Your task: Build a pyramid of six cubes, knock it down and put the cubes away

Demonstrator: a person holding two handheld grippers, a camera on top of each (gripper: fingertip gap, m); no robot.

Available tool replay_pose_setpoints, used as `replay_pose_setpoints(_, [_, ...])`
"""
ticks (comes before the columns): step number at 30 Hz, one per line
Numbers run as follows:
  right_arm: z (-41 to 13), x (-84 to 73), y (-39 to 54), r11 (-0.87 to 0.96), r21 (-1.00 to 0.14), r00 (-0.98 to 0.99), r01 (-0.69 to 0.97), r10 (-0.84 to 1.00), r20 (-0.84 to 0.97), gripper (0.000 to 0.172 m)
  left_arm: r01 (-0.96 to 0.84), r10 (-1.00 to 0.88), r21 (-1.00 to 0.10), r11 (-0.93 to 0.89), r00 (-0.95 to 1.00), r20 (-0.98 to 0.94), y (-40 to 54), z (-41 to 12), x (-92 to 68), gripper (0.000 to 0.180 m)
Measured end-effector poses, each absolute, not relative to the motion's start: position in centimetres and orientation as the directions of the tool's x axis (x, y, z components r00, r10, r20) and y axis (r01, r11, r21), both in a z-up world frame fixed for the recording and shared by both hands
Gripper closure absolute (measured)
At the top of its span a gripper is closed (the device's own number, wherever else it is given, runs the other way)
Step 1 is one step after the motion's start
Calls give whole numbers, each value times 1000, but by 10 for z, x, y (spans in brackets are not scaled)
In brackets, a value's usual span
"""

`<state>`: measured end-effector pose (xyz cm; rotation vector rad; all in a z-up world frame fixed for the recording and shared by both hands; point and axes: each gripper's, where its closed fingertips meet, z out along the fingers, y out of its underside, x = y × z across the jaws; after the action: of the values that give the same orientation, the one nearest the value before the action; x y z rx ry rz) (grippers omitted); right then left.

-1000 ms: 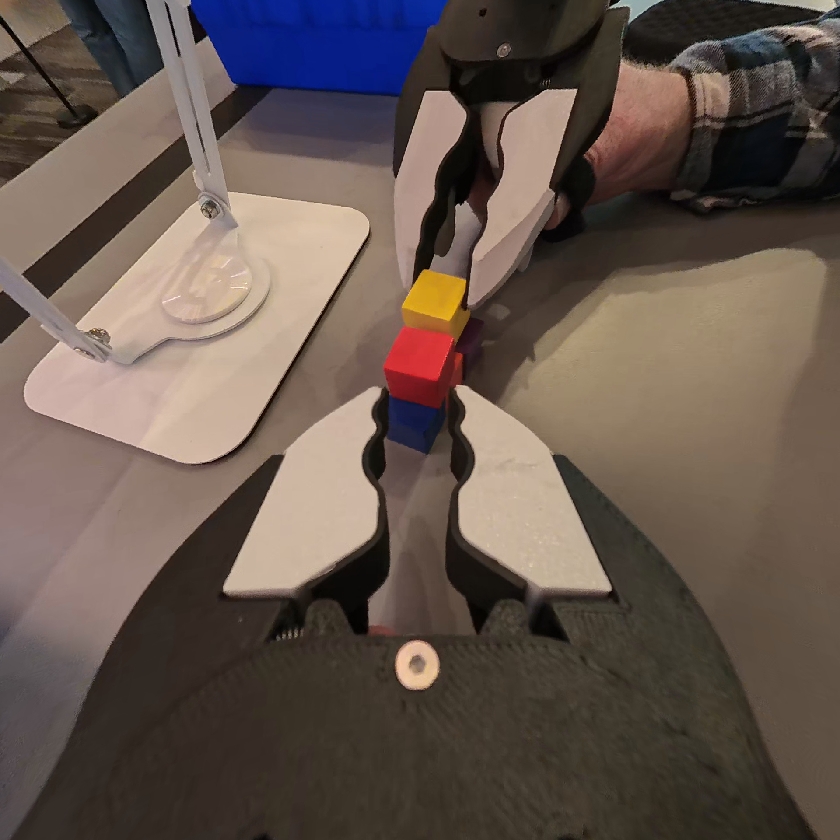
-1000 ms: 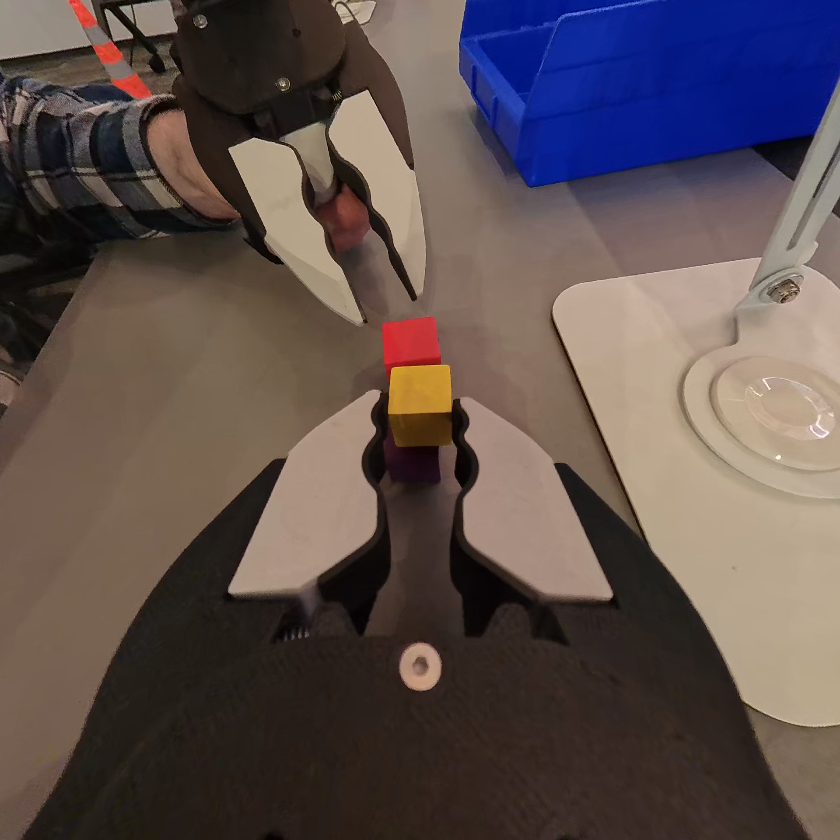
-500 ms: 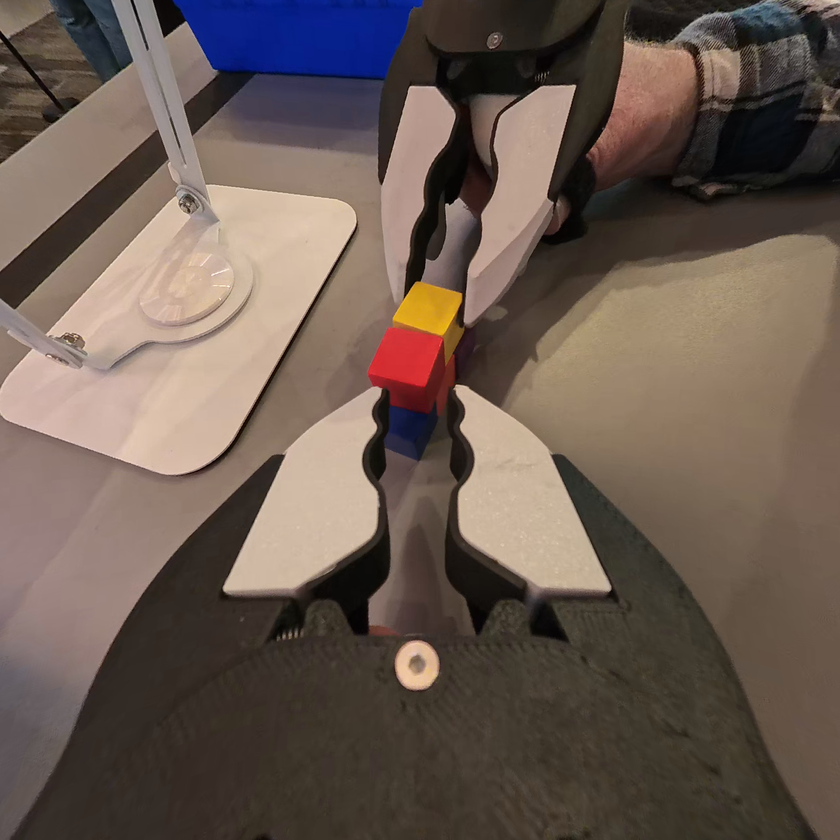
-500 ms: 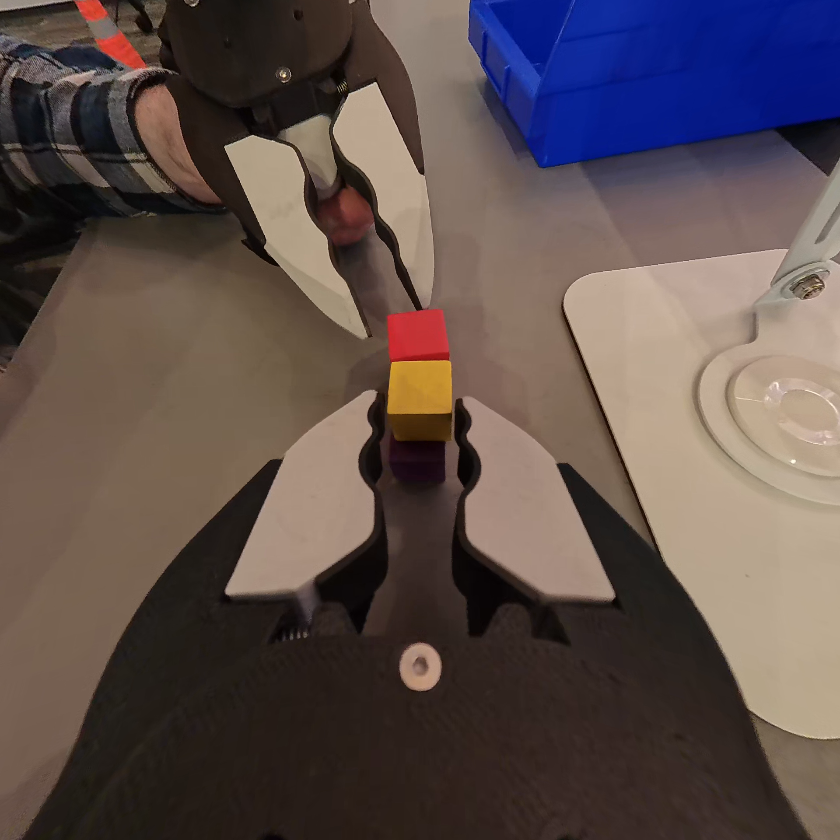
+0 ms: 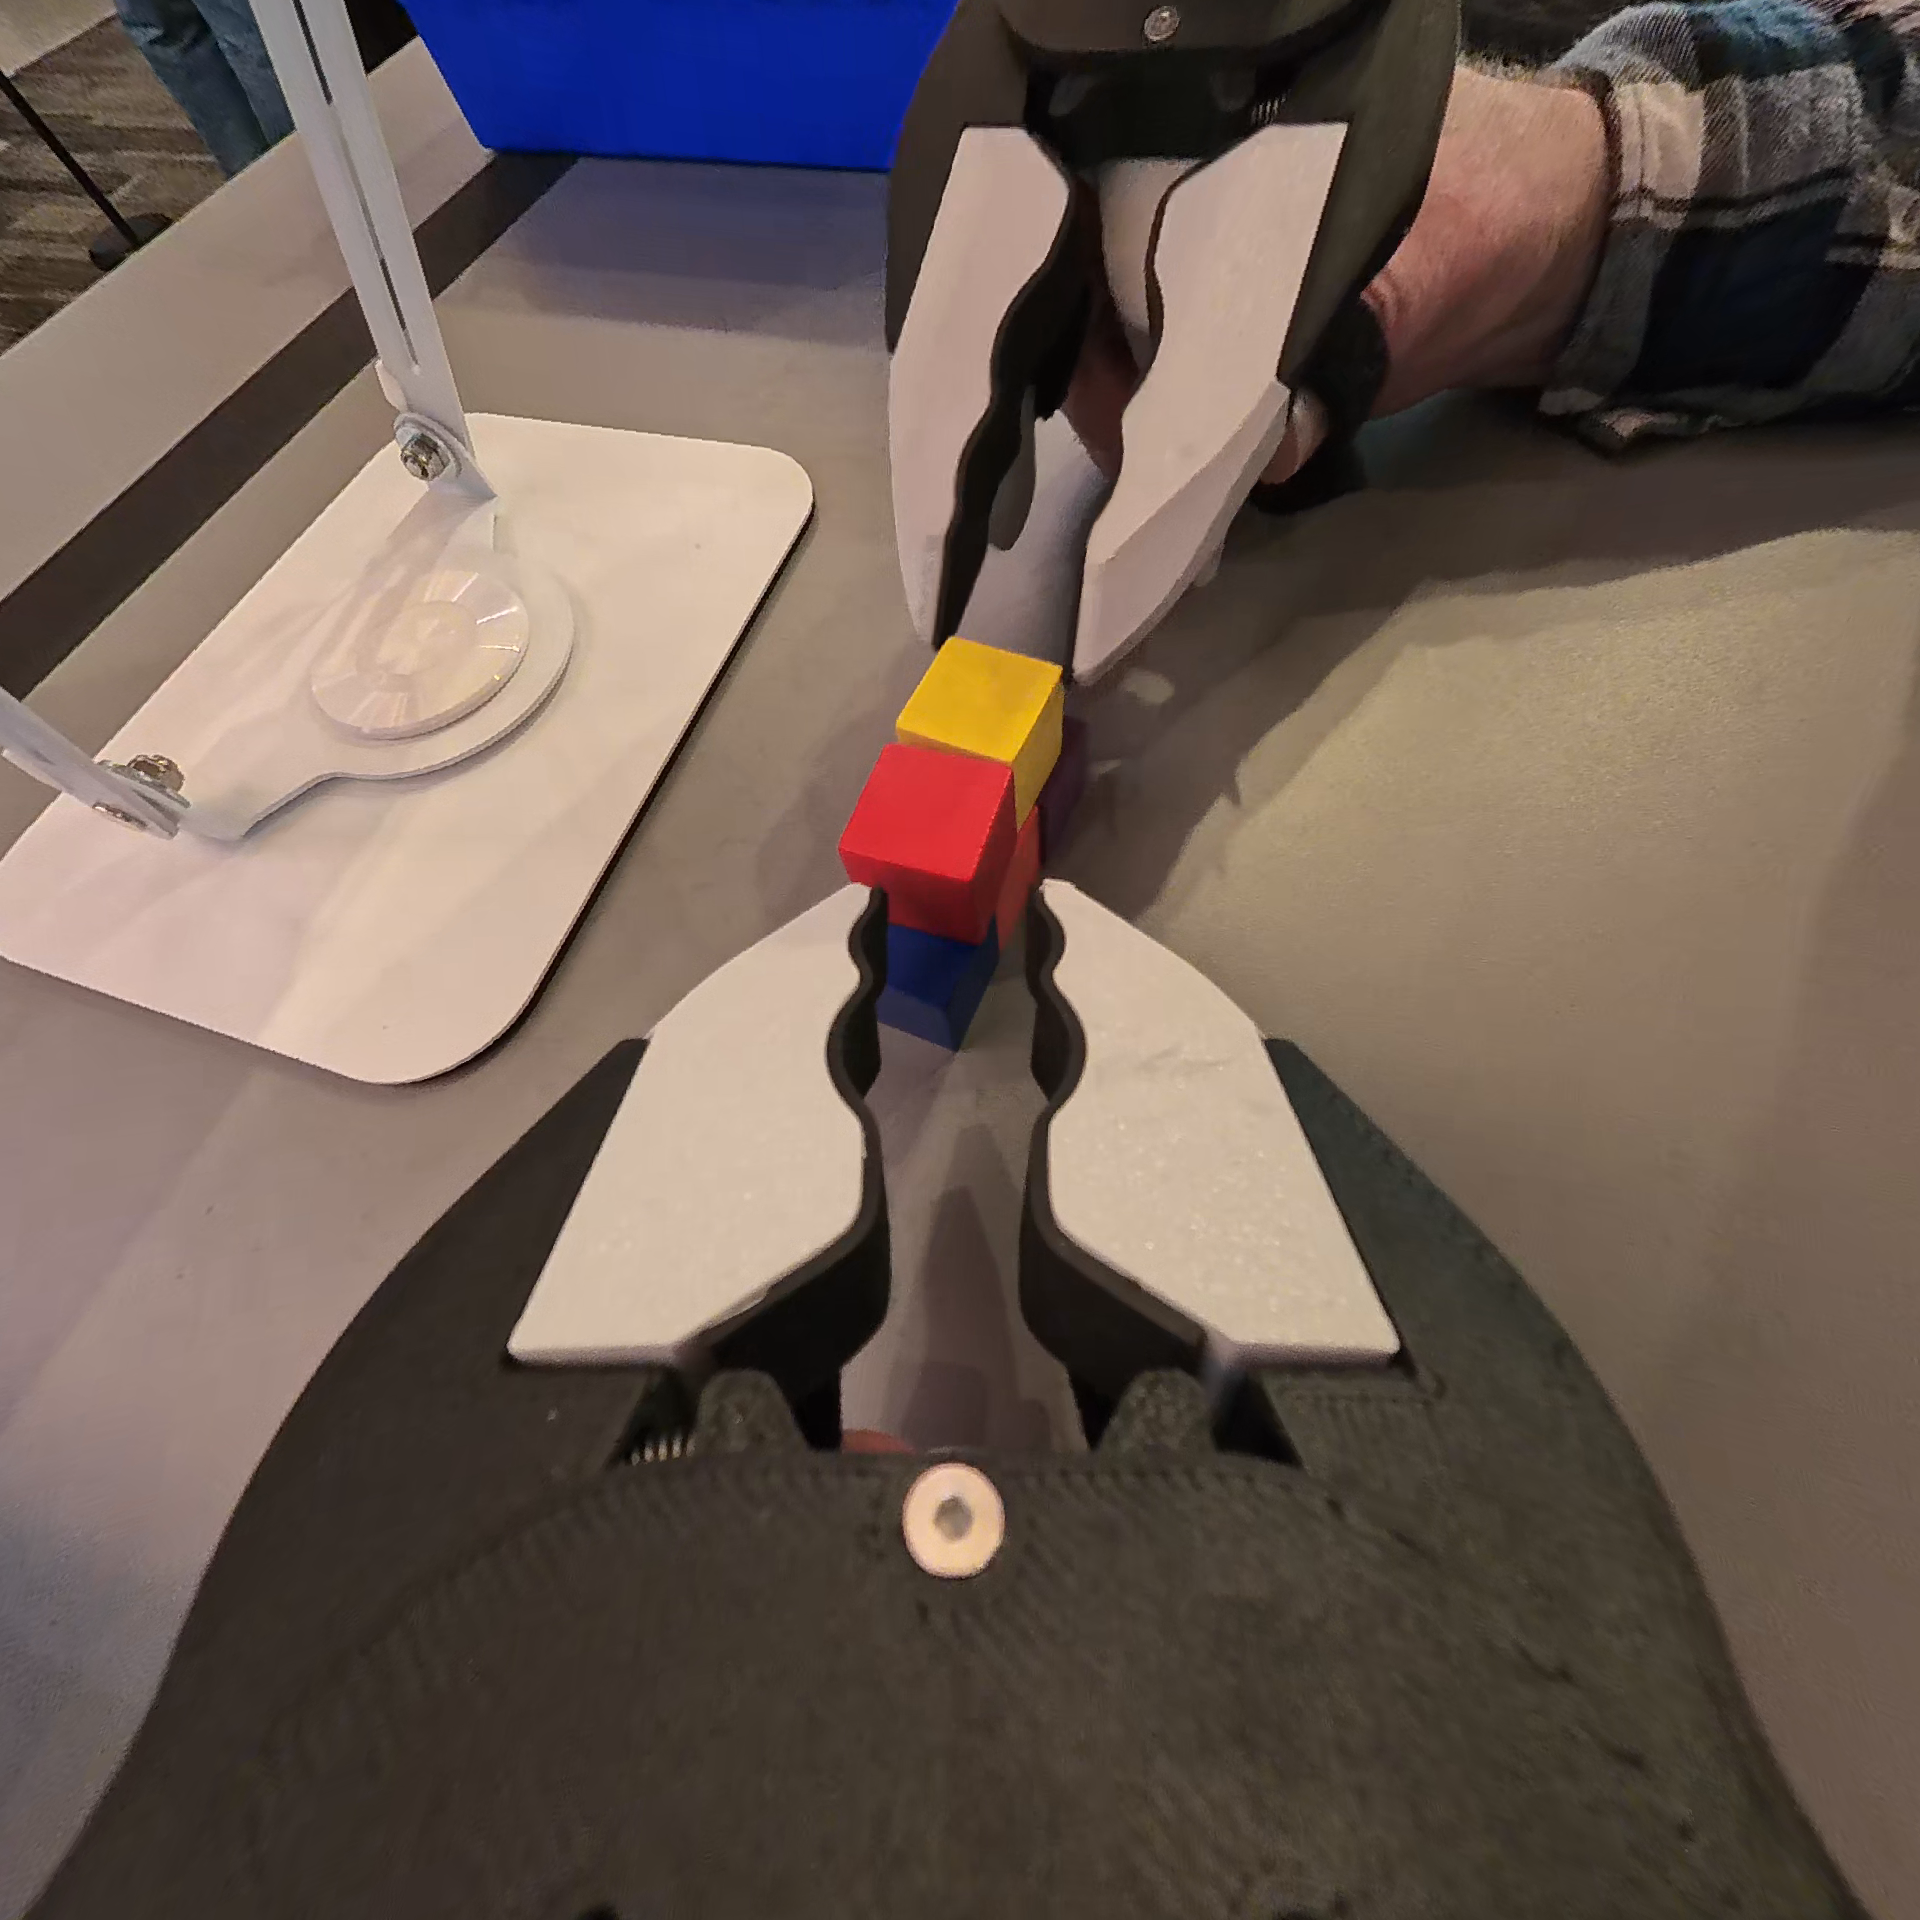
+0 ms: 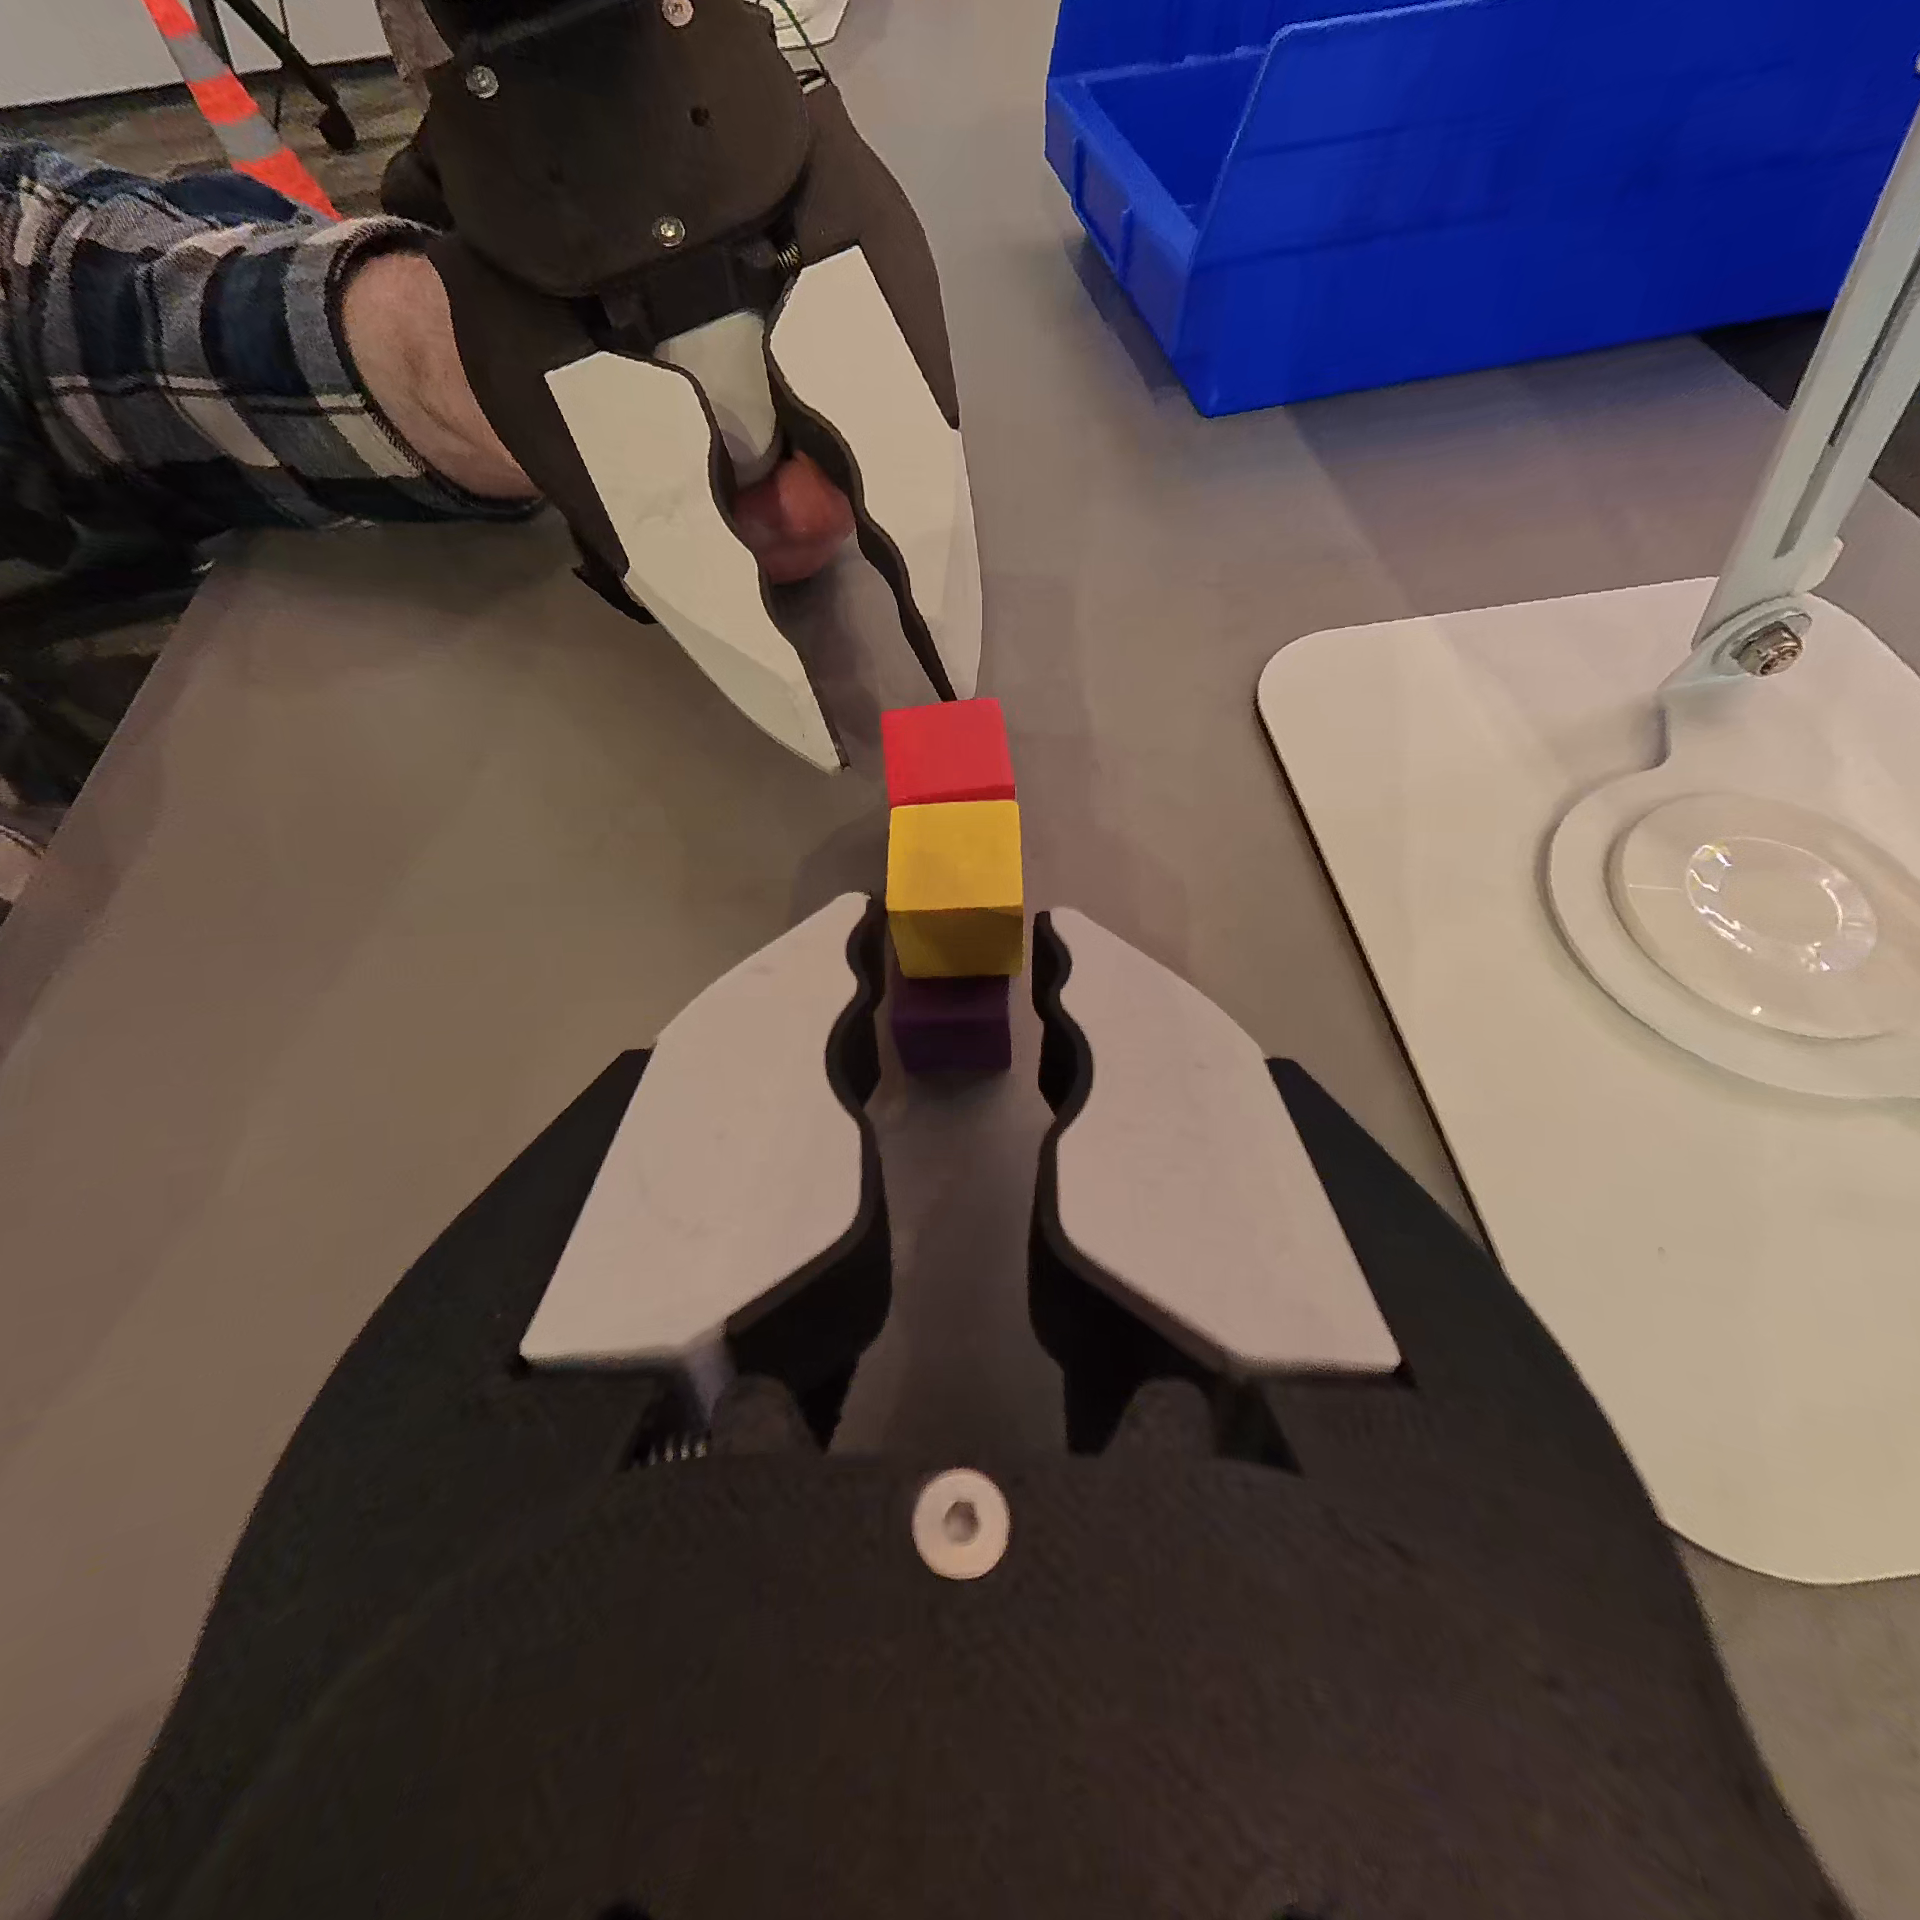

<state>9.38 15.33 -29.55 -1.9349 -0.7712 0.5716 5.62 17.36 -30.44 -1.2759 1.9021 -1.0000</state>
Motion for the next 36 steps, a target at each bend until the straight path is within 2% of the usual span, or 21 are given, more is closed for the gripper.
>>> replay_pose_setpoints(3, [-295, 95, 152, -358, -893, 690, 274, 719, -76, 155, -462, -939, -853, 243, -333, -87, 173, -305, 56, 156])
replay_pose_setpoints(9, [-300, 91, 151, -367, -878, 679, 307, 731, -68, 158, -463, -938, -852, 245, -337, -87, 172, -305, 57, 156])
replay_pose_setpoints(36, [-296, 89, 147, -347, -890, 660, 297, 748, -72, 156, -467, -936, -847, 254, -341, -93, 171, -307, 58, 153])
